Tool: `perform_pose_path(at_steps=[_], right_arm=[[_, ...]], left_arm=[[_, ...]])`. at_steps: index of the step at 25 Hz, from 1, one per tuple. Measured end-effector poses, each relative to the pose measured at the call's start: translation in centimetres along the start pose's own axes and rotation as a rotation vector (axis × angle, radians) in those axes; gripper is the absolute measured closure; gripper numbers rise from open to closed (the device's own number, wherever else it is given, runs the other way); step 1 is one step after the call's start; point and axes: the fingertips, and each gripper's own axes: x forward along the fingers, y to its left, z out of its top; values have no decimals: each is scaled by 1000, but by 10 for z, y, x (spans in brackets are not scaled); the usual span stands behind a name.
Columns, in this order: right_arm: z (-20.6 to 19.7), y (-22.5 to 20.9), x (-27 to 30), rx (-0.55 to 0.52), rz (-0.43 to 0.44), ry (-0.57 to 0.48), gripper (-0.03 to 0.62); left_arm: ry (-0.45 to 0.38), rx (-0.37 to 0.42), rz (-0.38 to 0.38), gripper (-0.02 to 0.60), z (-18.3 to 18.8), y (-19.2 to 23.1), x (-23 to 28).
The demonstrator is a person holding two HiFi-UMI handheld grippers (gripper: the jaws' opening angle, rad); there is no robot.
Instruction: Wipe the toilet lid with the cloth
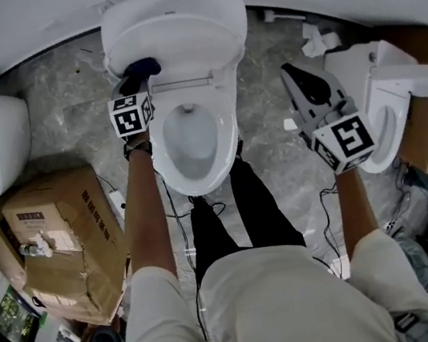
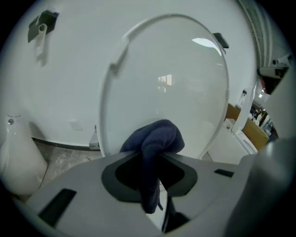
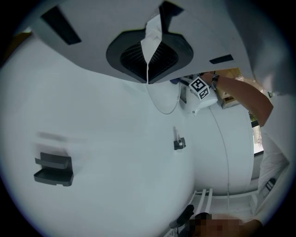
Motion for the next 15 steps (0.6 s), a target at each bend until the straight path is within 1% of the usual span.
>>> perform_pose_path(at_steps=[2,4,8,12,15], right_arm=[[21,5,8,-30,11,-25,563],[37,10,13,-47,23,-44,563],[61,27,19,-30,64,-69,563],[74,42,27,-31,112,-65,563],[78,47,35,-24,114,-43,562]], left_arm=[[-43,21,-9,499,16,-1,-22],[-86,27,-21,499,31,-6,-45],[-179,-8,-65,499,57,-26,-97],[-254,-18,-83,499,74,-48,-151],[-293,-17,-94,499,83,-65,-184]])
